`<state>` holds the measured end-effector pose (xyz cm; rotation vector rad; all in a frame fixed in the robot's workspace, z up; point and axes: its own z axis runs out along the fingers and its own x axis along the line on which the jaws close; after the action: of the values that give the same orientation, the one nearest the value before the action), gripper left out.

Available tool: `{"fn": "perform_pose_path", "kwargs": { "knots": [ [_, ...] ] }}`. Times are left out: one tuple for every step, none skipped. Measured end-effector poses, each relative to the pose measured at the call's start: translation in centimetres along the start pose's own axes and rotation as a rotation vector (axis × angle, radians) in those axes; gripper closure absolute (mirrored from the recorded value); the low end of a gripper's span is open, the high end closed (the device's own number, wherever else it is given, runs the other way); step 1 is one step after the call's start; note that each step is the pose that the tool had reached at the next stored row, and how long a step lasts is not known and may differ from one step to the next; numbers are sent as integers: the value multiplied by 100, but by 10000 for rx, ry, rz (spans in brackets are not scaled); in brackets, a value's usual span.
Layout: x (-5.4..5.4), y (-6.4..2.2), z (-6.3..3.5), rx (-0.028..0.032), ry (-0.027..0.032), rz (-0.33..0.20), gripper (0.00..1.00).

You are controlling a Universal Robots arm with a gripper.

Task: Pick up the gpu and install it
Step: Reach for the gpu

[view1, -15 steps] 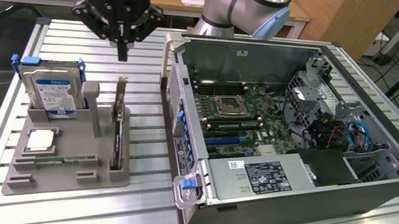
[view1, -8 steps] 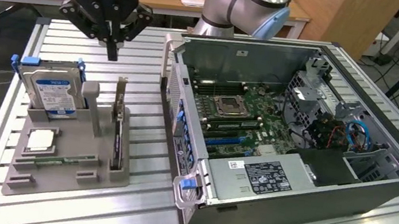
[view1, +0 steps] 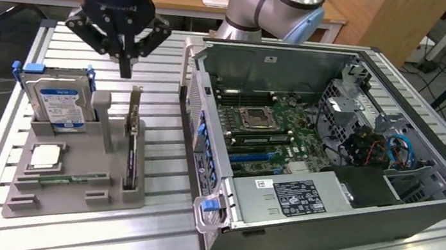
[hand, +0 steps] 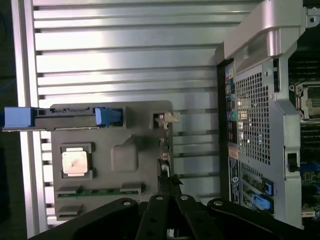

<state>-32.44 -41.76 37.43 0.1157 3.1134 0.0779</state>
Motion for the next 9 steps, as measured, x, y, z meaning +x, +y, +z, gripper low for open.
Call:
{"fn": "perform_pose_path", "kwargs": {
  "knots": [
    [-3, -45, 16, 0, 0, 1, 89],
    [-6, -91, 32, -1, -1, -1, 89],
    [-9, -131, 48, 0, -1, -1, 89],
    [-11, -161, 64, -1, 0, -1, 89],
    [-12, -187, 81, 0, 0, -1, 89],
    [-13, -213, 99, -1, -1, 0, 89],
    [-14, -231, 117, -2, -2, 0, 89],
    [-15, -242, 135, -2, -2, 0, 89],
    [-16, -249, 151, 0, 0, 0, 83]
  ]
}}
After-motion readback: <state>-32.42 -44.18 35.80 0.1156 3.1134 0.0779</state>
